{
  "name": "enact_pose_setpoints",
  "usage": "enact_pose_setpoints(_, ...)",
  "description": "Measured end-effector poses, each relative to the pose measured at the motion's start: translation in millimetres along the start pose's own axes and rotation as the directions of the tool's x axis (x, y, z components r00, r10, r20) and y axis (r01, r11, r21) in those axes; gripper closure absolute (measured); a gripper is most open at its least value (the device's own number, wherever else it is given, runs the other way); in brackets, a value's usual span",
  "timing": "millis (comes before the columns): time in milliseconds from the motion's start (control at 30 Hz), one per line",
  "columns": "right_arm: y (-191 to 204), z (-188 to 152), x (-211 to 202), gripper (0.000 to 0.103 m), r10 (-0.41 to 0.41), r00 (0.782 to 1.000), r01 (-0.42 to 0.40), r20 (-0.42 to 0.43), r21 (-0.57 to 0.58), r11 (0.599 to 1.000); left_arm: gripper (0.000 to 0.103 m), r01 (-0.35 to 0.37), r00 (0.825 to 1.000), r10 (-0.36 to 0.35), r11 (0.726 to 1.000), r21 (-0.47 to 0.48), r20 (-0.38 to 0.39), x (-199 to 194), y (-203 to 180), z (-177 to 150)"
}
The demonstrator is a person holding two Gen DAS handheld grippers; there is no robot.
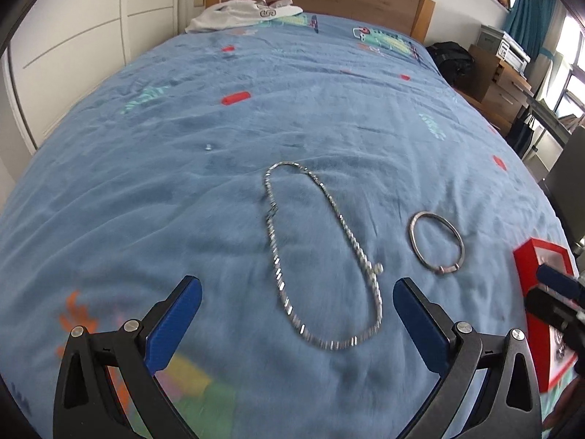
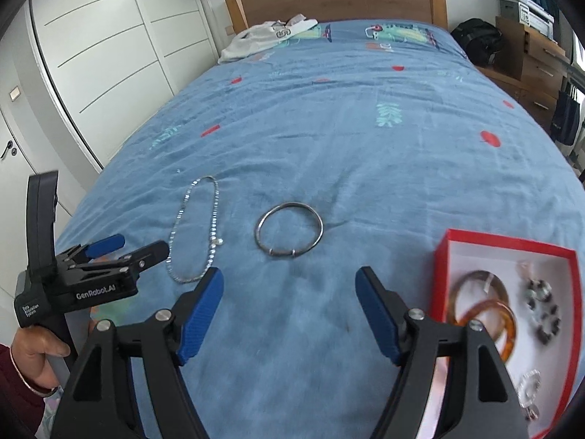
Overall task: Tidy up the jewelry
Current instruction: 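Grasp the silver chain necklace with left tool while right tool grasps the silver bangle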
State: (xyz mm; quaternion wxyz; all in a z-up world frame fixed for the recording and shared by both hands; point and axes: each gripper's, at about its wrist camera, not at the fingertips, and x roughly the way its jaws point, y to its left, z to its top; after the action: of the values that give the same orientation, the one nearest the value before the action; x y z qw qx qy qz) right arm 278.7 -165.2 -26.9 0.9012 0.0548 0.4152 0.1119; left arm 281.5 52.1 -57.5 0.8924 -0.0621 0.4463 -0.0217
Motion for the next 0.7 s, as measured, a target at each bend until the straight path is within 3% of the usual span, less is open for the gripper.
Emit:
enact_pose_setpoints(300,-4.0,1.2,61.1,0.029,0.015,0.996,-0.02,-0.089,-0.052,0.998,0.001,0.022,0.997,-0.023,1.0,-0.019,-0.074,56.1,0.9,17.8)
enact_pose_setpoints(700,17.1,26.8,107.1,0.029,-0.015,0.993,-0.005,-0.121,-0.164,0.987,0.003,-0.014,0.999,0.017,0.997,0.07,-0.042,68.3,9.1,23.5)
